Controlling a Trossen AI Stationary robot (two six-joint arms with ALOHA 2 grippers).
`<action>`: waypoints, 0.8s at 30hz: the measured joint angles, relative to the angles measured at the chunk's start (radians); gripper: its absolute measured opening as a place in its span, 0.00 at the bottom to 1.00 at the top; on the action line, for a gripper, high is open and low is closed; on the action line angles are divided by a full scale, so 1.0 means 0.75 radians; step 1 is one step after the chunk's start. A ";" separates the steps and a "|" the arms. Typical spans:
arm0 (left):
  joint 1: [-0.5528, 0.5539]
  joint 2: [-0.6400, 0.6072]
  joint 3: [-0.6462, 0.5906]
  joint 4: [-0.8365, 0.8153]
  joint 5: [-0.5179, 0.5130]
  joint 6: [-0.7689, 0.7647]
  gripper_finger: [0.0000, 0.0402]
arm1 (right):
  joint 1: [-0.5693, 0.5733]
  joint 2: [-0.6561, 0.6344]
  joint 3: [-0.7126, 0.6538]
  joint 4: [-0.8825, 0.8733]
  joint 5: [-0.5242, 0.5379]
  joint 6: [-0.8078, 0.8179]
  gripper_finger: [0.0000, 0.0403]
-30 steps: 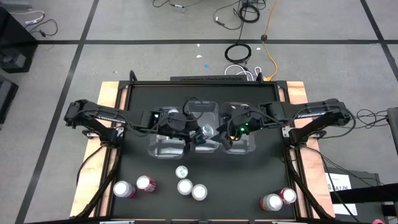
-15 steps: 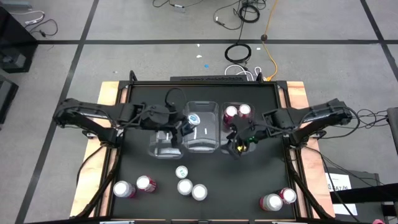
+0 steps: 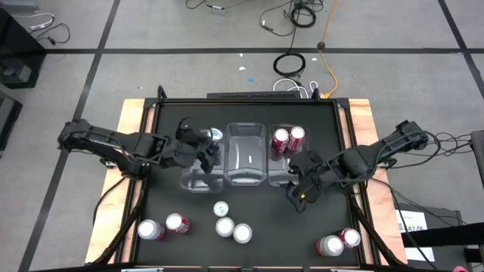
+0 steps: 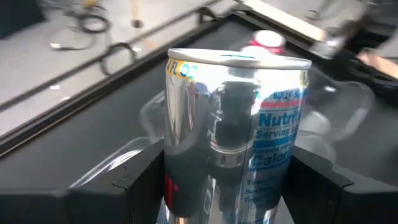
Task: Sort soda cans
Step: Put the bottom right blue soda can into the left transparent bin
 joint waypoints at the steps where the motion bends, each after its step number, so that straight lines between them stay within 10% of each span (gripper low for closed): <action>1: -0.018 -0.001 -0.024 -0.005 -0.050 -0.038 0.68 | 0.015 0.000 0.000 -0.008 0.012 0.009 0.69; 11: -0.188 0.001 -0.342 0.174 -0.497 -0.457 0.68 | 0.119 0.000 0.000 -0.152 0.122 0.134 0.69; 24: -0.295 0.145 -0.546 0.427 -0.598 -0.444 0.68 | 0.122 0.000 0.000 -0.218 0.120 0.171 0.69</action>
